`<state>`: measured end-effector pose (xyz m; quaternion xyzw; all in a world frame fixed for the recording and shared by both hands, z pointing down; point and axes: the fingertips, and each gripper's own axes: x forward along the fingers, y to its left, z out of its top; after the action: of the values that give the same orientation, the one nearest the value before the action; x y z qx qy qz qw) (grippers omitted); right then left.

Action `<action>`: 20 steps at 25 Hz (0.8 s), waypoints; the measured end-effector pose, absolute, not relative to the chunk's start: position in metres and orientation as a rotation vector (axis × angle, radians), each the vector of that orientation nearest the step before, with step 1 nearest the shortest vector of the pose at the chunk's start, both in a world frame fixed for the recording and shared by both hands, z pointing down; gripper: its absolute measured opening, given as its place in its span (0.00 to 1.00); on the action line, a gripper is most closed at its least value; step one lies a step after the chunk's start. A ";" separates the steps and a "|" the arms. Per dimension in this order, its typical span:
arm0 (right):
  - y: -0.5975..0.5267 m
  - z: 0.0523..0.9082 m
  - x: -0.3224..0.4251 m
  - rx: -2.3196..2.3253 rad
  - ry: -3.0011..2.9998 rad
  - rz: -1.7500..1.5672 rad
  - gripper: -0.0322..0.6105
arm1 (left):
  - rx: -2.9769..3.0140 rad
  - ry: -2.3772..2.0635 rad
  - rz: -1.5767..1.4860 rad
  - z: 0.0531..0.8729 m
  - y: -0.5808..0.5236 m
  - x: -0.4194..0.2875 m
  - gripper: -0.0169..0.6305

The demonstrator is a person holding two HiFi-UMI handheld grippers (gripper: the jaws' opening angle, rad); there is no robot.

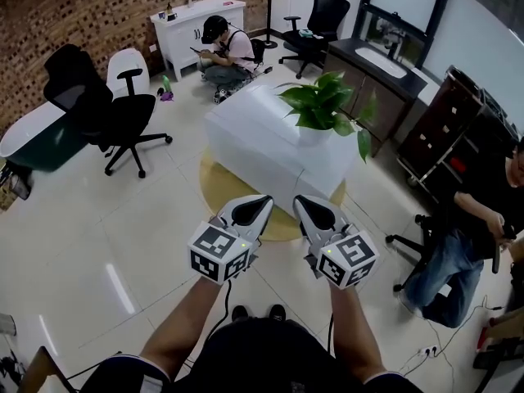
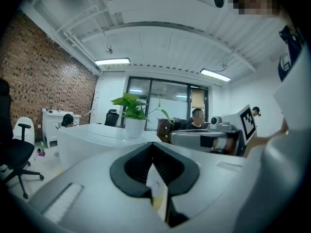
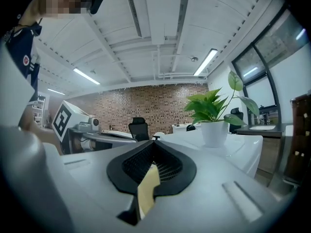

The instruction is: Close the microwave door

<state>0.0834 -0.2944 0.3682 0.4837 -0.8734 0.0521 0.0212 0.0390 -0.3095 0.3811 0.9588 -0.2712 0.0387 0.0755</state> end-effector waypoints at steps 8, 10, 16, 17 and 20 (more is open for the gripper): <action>-0.294 0.367 0.082 1.493 -2.705 0.144 0.05 | 2.875 -0.821 0.121 0.383 -0.305 0.037 0.04; -0.294 0.367 0.081 1.491 -2.704 0.142 0.05 | 2.875 -0.819 0.121 0.382 -0.304 0.037 0.05; -0.291 0.366 0.078 1.481 -2.704 0.138 0.05 | 2.875 -0.818 0.122 0.382 -0.299 0.037 0.05; -0.291 0.366 0.078 1.478 -2.706 0.138 0.05 | 2.873 -0.819 0.123 0.383 -0.298 0.036 0.04; -0.291 0.365 0.076 1.467 -2.711 0.135 0.05 | 2.870 -0.825 0.124 0.383 -0.298 0.035 0.04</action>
<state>0.0757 -0.2910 0.3652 0.4754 -0.8783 0.0436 0.0281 0.0349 -0.2976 0.3832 0.9575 -0.2751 0.0412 0.0765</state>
